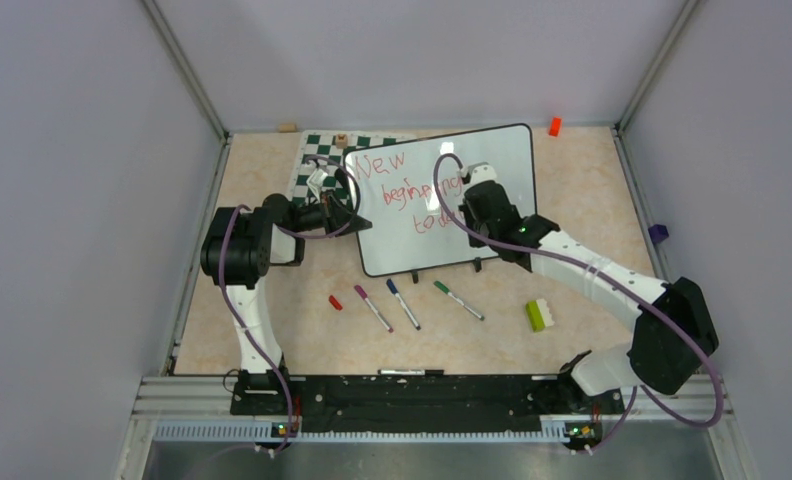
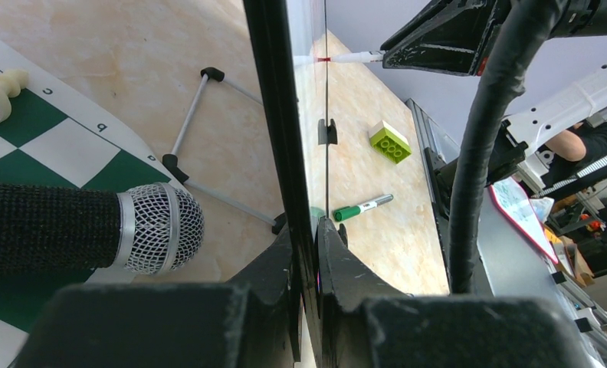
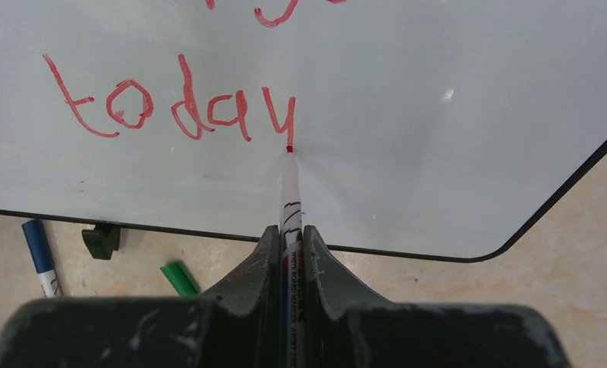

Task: Write a sentence on the whiteboard
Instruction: Pick up the pen cap from the center of the board.

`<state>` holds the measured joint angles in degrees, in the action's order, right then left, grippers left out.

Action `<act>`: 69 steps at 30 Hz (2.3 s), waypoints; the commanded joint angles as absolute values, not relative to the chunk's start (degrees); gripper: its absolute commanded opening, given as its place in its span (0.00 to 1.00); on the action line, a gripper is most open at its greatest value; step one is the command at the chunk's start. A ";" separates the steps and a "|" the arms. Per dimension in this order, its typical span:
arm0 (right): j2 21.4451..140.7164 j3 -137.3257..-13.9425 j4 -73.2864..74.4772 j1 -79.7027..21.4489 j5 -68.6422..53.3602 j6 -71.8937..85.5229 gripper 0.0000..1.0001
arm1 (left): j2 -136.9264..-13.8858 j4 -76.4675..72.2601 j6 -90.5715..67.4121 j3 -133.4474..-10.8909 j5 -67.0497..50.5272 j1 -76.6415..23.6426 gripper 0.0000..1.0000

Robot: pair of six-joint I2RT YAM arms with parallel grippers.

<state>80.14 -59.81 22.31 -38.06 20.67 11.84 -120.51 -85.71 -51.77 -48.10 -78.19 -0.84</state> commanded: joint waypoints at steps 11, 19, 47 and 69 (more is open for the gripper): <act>80.74 -60.43 18.92 -37.00 14.88 13.85 0.00 | -120.09 -92.72 -42.55 -47.12 -81.43 -0.53 0.00; 76.11 -63.44 21.42 -37.00 11.22 14.66 0.00 | -119.98 -92.72 -42.50 -47.09 -81.49 -0.53 0.00; 64.29 -58.92 22.33 -35.51 12.90 14.14 0.00 | -112.80 -92.81 -43.35 -41.82 -74.08 2.38 0.99; 58.47 -58.14 23.61 -33.32 10.12 12.79 0.00 | -101.22 -92.81 -45.05 -37.72 -74.45 5.22 0.99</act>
<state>60.62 -58.46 23.77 -34.24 10.92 13.58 -102.69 -87.07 -43.55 -35.99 -72.20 4.51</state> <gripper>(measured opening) 0.093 0.986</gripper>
